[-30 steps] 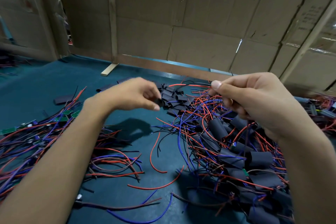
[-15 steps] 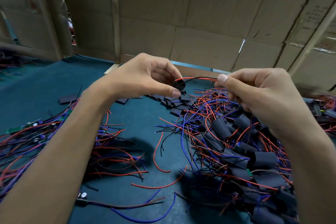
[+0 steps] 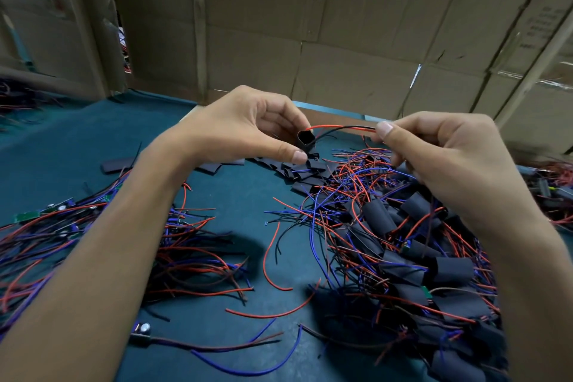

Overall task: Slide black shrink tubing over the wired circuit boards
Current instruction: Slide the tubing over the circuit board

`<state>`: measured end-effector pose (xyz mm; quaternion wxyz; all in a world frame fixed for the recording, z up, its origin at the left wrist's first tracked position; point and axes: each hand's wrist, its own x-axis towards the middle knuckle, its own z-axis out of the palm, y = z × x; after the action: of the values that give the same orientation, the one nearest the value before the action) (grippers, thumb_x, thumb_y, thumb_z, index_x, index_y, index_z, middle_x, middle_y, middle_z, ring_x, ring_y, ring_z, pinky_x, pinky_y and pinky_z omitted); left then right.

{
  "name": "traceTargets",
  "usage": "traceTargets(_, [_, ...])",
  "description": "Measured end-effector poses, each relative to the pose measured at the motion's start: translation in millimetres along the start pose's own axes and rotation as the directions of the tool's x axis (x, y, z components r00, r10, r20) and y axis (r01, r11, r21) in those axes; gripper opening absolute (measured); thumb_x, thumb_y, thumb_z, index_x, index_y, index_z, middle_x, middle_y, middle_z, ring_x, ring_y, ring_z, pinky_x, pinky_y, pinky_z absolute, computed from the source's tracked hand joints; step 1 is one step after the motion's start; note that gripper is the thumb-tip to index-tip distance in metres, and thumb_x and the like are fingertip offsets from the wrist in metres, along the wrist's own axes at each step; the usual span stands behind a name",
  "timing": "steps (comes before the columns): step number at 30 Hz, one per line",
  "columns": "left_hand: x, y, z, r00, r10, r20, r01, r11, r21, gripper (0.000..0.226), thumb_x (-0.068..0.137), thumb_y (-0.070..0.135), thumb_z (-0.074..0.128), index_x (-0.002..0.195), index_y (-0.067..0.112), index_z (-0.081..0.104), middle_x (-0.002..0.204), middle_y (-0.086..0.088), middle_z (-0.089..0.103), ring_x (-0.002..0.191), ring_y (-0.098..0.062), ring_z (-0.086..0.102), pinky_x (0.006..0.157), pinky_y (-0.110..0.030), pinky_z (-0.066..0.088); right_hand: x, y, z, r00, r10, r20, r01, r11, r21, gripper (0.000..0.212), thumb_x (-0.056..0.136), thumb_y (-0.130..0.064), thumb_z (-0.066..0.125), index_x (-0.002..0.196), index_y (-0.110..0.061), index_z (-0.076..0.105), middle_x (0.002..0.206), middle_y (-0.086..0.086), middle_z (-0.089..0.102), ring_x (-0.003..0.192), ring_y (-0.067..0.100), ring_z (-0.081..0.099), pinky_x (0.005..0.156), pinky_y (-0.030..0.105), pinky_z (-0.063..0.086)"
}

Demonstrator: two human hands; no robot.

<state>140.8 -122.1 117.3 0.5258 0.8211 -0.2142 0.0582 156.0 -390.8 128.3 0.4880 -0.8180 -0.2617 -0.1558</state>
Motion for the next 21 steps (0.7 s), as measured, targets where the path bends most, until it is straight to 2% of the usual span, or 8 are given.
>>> traceTargets(12, [-1.5, 0.8, -1.0, 0.999, -0.038, 0.007, 0.038, 0.999, 0.016, 0.043, 0.068, 0.013, 0.086, 0.108, 0.005, 0.07, 0.1, -0.007, 0.078, 0.098, -0.025, 0.074, 0.092, -0.032, 0.058, 1.5, 0.5, 0.5, 1.0, -0.009, -0.011, 0.008, 1.0, -0.011, 0.02, 0.096, -0.03, 0.069, 0.08, -0.02, 0.076, 0.054, -0.011, 0.062, 0.048, 0.006, 0.047, 0.044, 0.013, 0.035])
traceTargets(21, [-1.6, 1.5, -0.4, 0.997, -0.062, 0.041, 0.06, 0.998, 0.037, 0.037, 0.071, 0.013, 0.085, 0.105, 0.008, 0.071, 0.099, -0.006, 0.078, 0.097, -0.024, 0.074, 0.09, -0.027, 0.058, 1.5, 0.4, 3.5, 0.997, -0.057, -0.044, 0.057, 0.998, -0.001, 0.019, 0.098, -0.027, 0.067, 0.086, -0.016, 0.077, 0.056, -0.01, 0.064, 0.045, 0.003, 0.044, 0.045, 0.014, 0.036])
